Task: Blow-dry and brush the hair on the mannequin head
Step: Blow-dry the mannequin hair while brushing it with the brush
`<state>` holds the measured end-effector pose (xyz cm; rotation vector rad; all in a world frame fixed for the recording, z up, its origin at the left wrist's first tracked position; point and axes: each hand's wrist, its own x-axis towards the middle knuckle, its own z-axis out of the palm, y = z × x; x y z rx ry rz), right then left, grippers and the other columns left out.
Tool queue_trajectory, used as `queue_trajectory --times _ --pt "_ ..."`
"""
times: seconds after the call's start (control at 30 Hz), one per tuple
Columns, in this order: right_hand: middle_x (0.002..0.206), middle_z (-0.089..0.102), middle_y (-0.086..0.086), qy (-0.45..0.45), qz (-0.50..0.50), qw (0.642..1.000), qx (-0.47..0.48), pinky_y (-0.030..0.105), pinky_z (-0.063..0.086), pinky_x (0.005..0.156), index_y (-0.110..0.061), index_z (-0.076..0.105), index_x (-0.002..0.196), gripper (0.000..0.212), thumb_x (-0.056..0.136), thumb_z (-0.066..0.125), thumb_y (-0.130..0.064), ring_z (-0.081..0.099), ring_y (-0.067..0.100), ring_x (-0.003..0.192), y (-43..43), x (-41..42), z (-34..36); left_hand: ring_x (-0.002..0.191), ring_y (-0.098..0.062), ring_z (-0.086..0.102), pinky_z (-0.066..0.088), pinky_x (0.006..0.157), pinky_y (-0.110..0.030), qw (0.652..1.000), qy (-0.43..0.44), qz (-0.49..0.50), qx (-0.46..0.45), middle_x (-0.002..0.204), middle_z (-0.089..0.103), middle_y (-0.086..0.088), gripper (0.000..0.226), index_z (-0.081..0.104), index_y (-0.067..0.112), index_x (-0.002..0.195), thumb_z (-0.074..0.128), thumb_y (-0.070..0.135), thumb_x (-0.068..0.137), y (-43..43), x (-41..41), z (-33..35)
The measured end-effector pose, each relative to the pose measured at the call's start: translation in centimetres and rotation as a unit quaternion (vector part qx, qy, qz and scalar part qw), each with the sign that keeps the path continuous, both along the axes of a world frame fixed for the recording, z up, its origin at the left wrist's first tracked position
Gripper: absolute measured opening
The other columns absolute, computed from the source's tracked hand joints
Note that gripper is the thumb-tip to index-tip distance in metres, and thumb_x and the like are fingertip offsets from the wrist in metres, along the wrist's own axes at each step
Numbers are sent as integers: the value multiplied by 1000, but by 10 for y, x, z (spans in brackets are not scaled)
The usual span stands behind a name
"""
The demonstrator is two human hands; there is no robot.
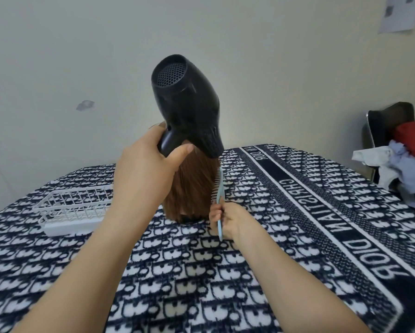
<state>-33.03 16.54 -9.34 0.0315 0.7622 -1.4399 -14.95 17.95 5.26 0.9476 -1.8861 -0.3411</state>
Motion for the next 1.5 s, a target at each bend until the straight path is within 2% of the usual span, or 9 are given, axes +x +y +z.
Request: queue_trajectory --times 0.13,0.3,0.47,0.57,0.73,0.97,1.17,1.33,1.5 --pt "43 40 -4 -24 10 1000 -3 12 31 26 -13 48 67 42 101 41 -36 36 8 26 5 -6 -4 75 -18 67 44 60 -32 1000 -6 -12 5 75 68 11 21 59 35 97 70 51 90 1 -2 -1" --pt "39 37 0 -42 -5 998 38 13 30 24 -10 42 64 47 105 30 -30 34 11 23 8 -7 -26 73 -22 67 51 65 -39 1000 -19 -8 2 73 69 5 24 60 29 92 70 51 91 2 -1 -4" --pt "43 38 3 66 -57 989 119 17 32 29 -8 48 74 38 103 39 -31 31 14 25 6 0 -48 67 -15 60 43 55 -34 998 -47 21 -47 66 61 7 25 59 30 93 70 52 90 3 4 -8" --pt "53 33 7 171 -79 968 165 36 44 47 -12 45 67 42 104 37 -30 28 22 40 4 -2 -42 65 -4 56 34 52 -29 998 -36 25 -48 64 57 13 22 54 37 90 70 52 90 4 4 -7" --pt "60 32 8 138 -114 968 175 33 29 46 -13 44 68 40 106 36 -25 24 21 49 13 -14 -36 65 -5 58 34 53 -29 1000 6 12 -14 65 59 15 27 50 35 81 69 52 90 1 1 -3" --pt "59 42 4 101 -139 984 46 16 31 29 -8 49 85 33 104 37 -32 34 13 44 15 -24 -5 69 -18 64 41 57 -32 1000 -5 9 -12 71 62 13 21 52 35 90 68 50 92 -2 -12 3" --pt "52 41 1 102 -83 990 -58 14 29 28 -9 47 76 35 101 44 -33 37 9 29 -5 -31 56 69 -29 54 29 52 -34 993 -40 60 -91 67 54 7 27 51 27 88 66 50 92 -1 -19 14" --pt "59 39 1 95 -61 989 -94 14 32 29 -8 47 81 31 101 44 -31 41 10 30 -17 -37 92 62 -3 53 28 51 -24 998 6 36 -56 64 54 9 28 52 29 82 69 49 91 -8 -22 26" --pt "55 39 1 102 -20 991 -88 14 32 28 -8 46 80 35 102 42 -35 39 9 30 -25 -47 103 63 -13 53 29 52 -32 996 8 58 -63 64 52 9 32 50 26 79 69 49 91 -17 -24 33"
